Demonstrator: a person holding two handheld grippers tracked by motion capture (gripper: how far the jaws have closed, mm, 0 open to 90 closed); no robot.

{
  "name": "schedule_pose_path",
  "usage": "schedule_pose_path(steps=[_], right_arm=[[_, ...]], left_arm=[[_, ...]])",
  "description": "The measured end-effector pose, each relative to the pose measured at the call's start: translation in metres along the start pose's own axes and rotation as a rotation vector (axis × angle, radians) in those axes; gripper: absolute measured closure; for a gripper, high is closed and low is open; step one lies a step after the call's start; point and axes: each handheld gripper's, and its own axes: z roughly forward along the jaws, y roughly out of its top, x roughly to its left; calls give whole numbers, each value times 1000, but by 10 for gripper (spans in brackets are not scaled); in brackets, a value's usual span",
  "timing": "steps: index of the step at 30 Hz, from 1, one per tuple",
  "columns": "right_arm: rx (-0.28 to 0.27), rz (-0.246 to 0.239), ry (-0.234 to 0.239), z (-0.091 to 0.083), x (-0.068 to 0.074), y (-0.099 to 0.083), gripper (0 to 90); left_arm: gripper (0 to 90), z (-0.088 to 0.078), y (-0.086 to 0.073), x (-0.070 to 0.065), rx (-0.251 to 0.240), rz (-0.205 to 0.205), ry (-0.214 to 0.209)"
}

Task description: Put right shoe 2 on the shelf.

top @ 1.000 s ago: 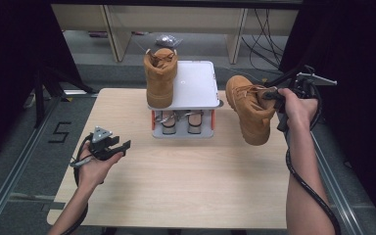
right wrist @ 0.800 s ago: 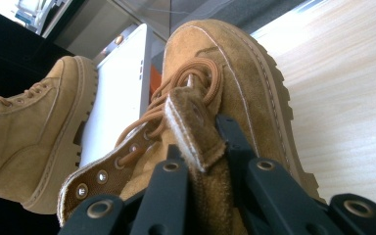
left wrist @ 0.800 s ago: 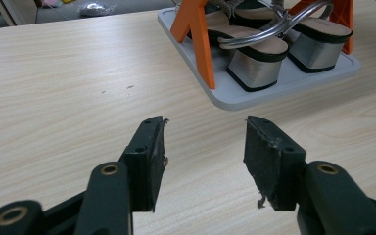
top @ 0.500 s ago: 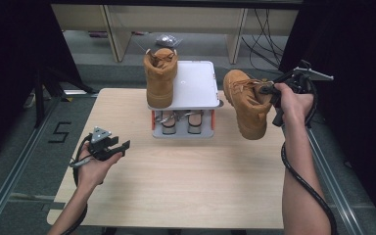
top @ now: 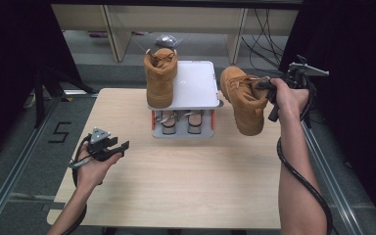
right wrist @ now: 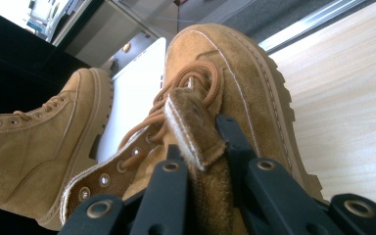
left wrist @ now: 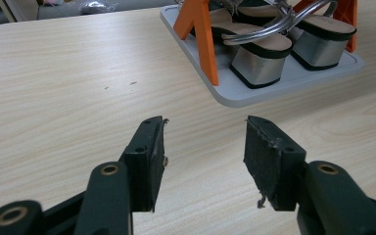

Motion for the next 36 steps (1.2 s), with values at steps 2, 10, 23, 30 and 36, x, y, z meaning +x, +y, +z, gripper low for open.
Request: schedule_pose_path(steps=[2, 10, 23, 30, 36], right_arm=[[8, 37, 7, 0, 4, 1, 836], [-17, 5, 0, 4, 8, 5, 836], [-38, 4, 14, 7, 20, 10, 836], [-45, -2, 24, 6, 28, 14, 835], [-49, 13, 40, 6, 35, 15, 835]], left_arm=[[491, 0, 0, 0, 0, -1, 0], [490, 1, -1, 1, -7, -1, -7], [490, 2, 1, -2, -9, 3, -9], [490, 1, 2, -2, -4, 5, -7], [490, 1, 1, -2, -9, 3, -10]])
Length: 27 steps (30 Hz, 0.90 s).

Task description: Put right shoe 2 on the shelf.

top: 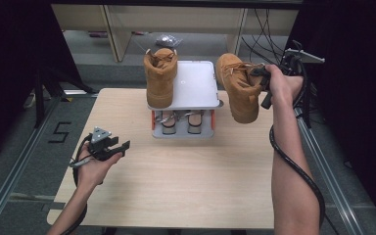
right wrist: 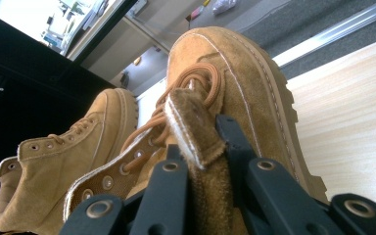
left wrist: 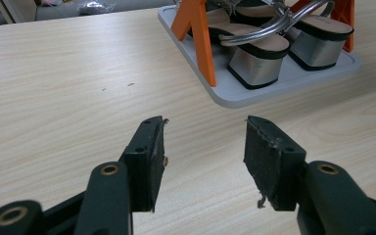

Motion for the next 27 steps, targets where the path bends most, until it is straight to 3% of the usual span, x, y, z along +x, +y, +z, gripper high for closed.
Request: schedule_pose_path(steps=[15, 27], right_arm=[[-6, -3, 11, 3, 20, 2, 833], [-7, -2, 25, 7, 27, 2, 832]], left_arm=[[490, -2, 1, 1, 10, 3, 9], [490, -2, 1, 0, 9, 3, 8]])
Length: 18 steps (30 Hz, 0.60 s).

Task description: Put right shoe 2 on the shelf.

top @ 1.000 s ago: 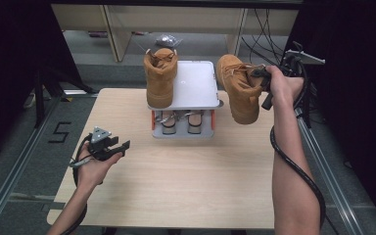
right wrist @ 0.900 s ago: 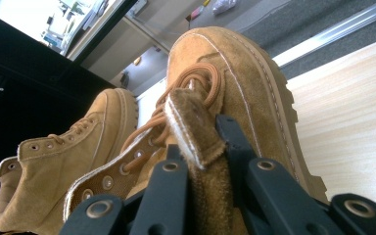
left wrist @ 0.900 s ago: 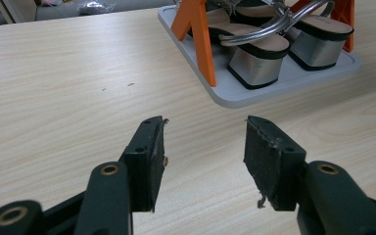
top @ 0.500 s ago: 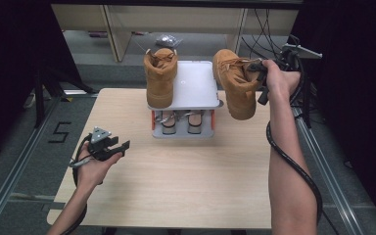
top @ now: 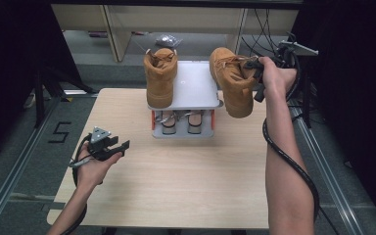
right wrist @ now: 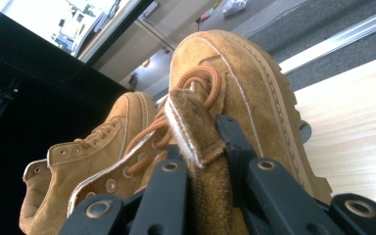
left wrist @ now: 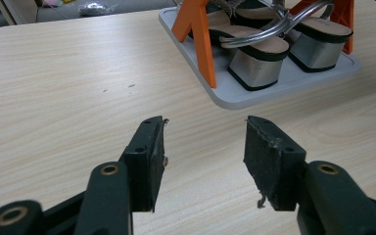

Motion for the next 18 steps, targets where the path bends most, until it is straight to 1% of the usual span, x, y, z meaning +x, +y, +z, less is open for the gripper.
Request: schedule_pose_path(steps=[1, 2, 3, 4, 5, 6, 7, 9, 11, 12, 14, 15, 16, 17, 18], right_arm=[[-3, -11, -3, 0, 0, 0, 832], [3, 9, 0, 1, 2, 0, 832], [6, 7, 0, 1, 3, 0, 832], [1, -19, -2, 1, 2, 0, 832], [8, 4, 9, 1, 5, 0, 832], [7, 3, 6, 1, 6, 0, 832], [-1, -18, 8, 2, 5, 0, 832], [7, 2, 13, 2, 9, 0, 832], [6, -9, 9, 2, 11, 0, 832], [9, -5, 11, 3, 12, -1, 832], [-1, -24, 8, 5, 12, -1, 832], [8, -5, 12, 6, 14, -2, 832], [14, 1, 17, 6, 14, -2, 832], [12, -10, 15, 7, 14, -2, 831], [20, 8, 19, 8, 16, -2, 831]], left_arm=[[490, 0, 0, 0, 0, -1, -1], [490, 0, 0, 0, -1, -1, -2], [490, 0, 0, 0, -2, -1, -3], [490, 0, 0, 0, 0, -1, 0], [491, 0, 0, 0, 0, 0, 0], [490, 1, 0, 1, -5, -1, -3], [490, 1, 0, 1, -4, -1, -4], [490, 0, 0, 0, -4, -1, -2], [490, 0, 0, 0, -4, -3, -2], [490, 0, 0, 0, 0, -2, 0], [490, 1, -1, 0, -2, -3, -5], [490, 1, -1, 0, 0, -1, -5], [490, 1, -2, 0, 2, 1, -6], [490, 1, -2, -1, 0, 1, -6], [490, 1, -2, 0, -2, 0, -5]])
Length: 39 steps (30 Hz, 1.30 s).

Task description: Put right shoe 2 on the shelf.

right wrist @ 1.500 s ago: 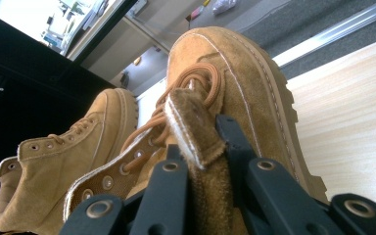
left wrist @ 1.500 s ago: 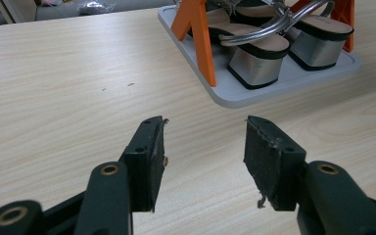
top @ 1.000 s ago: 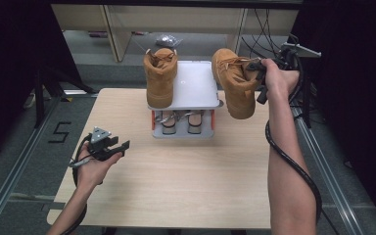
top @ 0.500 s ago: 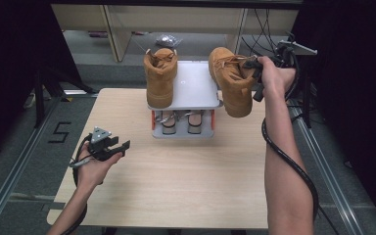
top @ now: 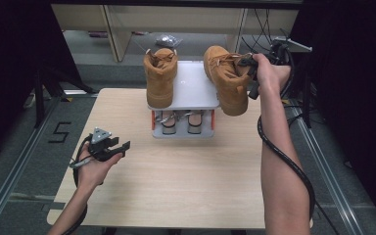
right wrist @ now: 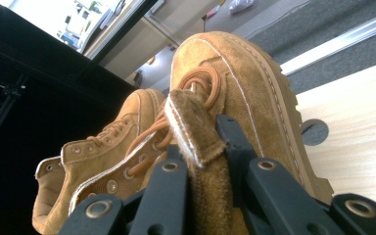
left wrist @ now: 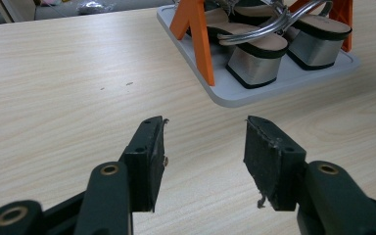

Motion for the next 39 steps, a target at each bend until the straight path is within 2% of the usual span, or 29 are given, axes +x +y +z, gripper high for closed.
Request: schedule_pose_path(steps=[1, 5, 6, 7, 8, 15, 17, 24, 35, 39], right_arm=[[-7, -19, 0, 1, 0, 0, 831], [-6, -3, 7, 6, 4, -2, 831], [-13, -25, 5, 7, 4, -2, 831], [0, 0, 14, 7, 6, -2, 831], [-5, -13, 9, 9, 7, -3, 831], [-4, -8, 22, 18, 14, -5, 830], [5, 6, 26, 21, 17, -6, 830], [22, -1, 39, 31, 23, -8, 830], [36, 21, 49, 46, 30, -12, 828], [37, 26, 59, 51, 32, -14, 827]], left_arm=[[490, 0, 0, 0, -1, -2, 1], [490, 0, -1, 1, 2, -2, 3], [490, 0, -1, 1, 3, -1, 3], [490, 0, -2, 1, 3, -2, 3], [490, 0, -2, 1, 3, -3, 2], [490, -1, -3, 2, 6, -4, 3], [490, -1, -3, 2, 6, -6, 4], [490, -2, -4, 3, 14, -3, 8], [490, -3, -3, 5, 22, 9, 9], [490, -3, -3, 5, 16, -1, 10]])
